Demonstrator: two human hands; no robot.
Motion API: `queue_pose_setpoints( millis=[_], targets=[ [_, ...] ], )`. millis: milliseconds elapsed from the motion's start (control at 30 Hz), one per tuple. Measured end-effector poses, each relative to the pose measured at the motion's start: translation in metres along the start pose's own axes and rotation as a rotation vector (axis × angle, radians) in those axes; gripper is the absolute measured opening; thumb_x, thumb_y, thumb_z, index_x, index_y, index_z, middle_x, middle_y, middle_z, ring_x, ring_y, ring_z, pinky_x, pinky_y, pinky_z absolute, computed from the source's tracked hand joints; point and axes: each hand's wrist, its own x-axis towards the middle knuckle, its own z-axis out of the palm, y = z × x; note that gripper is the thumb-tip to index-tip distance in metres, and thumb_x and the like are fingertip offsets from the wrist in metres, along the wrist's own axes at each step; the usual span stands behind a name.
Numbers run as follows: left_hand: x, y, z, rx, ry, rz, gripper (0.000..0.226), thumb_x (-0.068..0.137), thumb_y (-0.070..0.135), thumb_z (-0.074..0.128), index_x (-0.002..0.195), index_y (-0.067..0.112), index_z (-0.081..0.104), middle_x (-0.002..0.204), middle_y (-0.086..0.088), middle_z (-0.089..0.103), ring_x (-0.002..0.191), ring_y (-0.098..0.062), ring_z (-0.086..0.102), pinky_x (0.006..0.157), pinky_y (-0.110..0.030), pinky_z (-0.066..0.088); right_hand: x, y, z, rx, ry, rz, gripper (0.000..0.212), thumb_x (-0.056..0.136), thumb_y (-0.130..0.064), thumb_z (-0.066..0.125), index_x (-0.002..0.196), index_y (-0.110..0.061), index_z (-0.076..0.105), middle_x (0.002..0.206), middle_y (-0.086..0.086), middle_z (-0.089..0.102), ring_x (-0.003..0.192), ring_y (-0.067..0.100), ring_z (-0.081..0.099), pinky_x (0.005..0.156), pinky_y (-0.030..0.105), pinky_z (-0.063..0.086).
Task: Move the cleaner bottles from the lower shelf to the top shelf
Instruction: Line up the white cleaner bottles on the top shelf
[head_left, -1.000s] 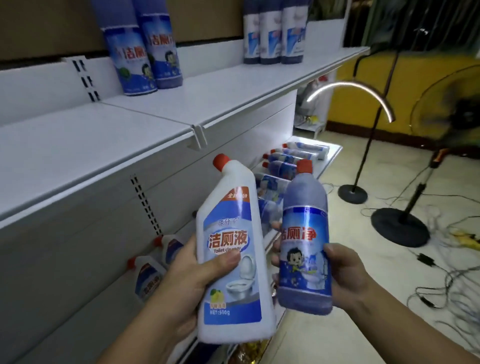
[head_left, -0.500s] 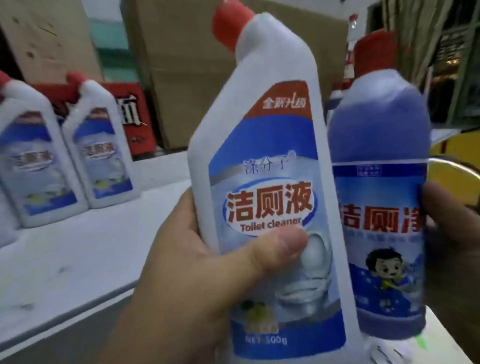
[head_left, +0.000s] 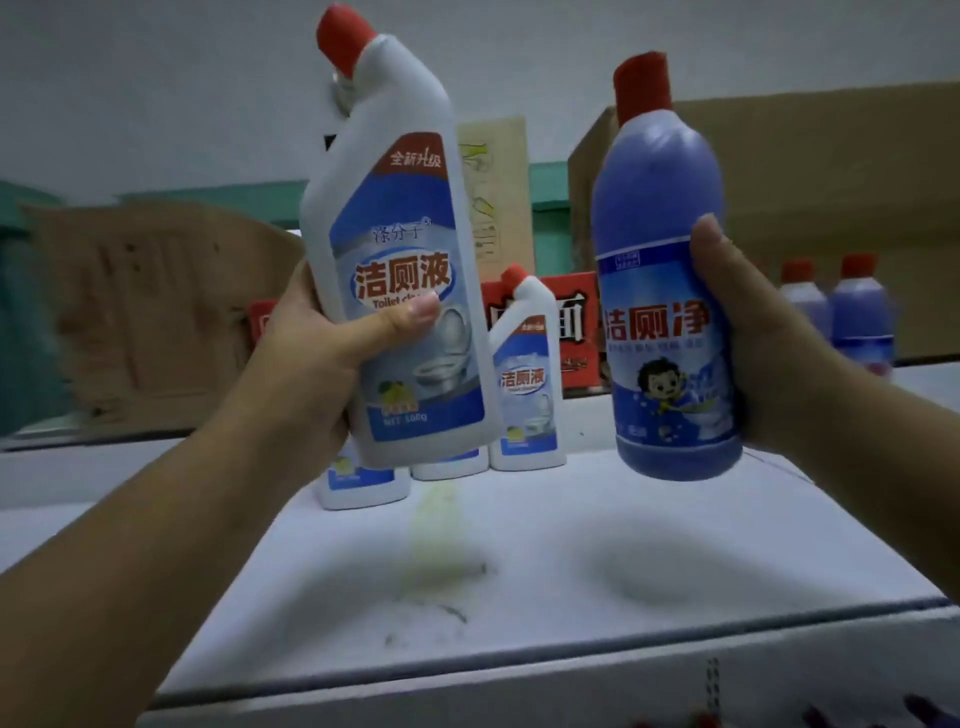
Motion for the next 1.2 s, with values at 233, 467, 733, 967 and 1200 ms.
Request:
queue_pose_setpoints(
  millis=[233, 467, 733, 967, 1200],
  targets=[
    [0.016, -0.039, -0.004, 0.273, 0.147, -0.144, 0.054, 0.06, 0.026, 0.081, 0.109, 0.026, 0.058, 0.095, 0.006, 0.071, 0.088, -0.017, 0.069, 0.072, -0.042, 0.059, 0.051, 0.03, 0.021, -0.029, -0.019, 0.041, 0.058, 0.073, -0.06, 0.055, 0.107, -0.013, 0.059, 0.082, 0.003, 0.073, 0.073, 0.019, 0.071, 0.061, 0.03, 0.056],
    [0.037, -0.095, 0.023, 0.347, 0.267, -0.214, 0.058, 0.068, 0.023, 0.082, 0.111, 0.032, 0.045, 0.095, 0.016, 0.059, 0.085, -0.006, 0.059, 0.088, -0.048, 0.051, 0.055, 0.073, 0.008, 0.148, 0.053, 0.142, 0.057, 0.073, -0.055, 0.054, 0.113, -0.015, 0.06, 0.09, 0.006, 0.073, 0.079, 0.023, 0.072, 0.061, 0.033, 0.057],
    [0.034, -0.123, 0.025, 0.372, 0.182, -0.206, 0.076, 0.071, 0.021, 0.08, 0.13, 0.037, 0.034, 0.119, 0.011, 0.057, 0.111, -0.012, 0.058, 0.09, -0.045, 0.053, 0.053, 0.087, 0.003, 0.207, -0.033, 0.206, 0.051, 0.061, -0.054, 0.051, 0.097, -0.02, 0.064, 0.077, 0.003, 0.074, 0.065, 0.02, 0.072, 0.051, 0.03, 0.057],
    [0.024, -0.118, 0.023, 1.294, -0.197, 0.649, 0.092, 0.073, 0.026, 0.079, 0.147, 0.021, 0.025, 0.154, -0.006, 0.029, 0.145, -0.023, 0.005, 0.117, -0.052, 0.009, 0.046, 0.086, 0.002, 0.265, -0.024, 0.203, 0.046, 0.066, -0.051, 0.05, 0.094, -0.019, 0.066, 0.077, 0.004, 0.074, 0.066, 0.018, 0.072, 0.052, 0.029, 0.056],
    [0.032, -0.126, 0.021, 1.8, -0.5, 0.432, 0.069, 0.097, 0.048, 0.035, 0.15, 0.032, -0.006, 0.157, 0.002, -0.024, 0.126, -0.019, -0.047, 0.108, -0.049, -0.028, 0.044, 0.08, -0.002, 0.32, 0.056, 0.21, 0.043, 0.072, -0.053, 0.047, 0.085, -0.018, 0.068, 0.071, 0.003, 0.074, 0.06, 0.017, 0.071, 0.049, 0.029, 0.056]
  ],
)
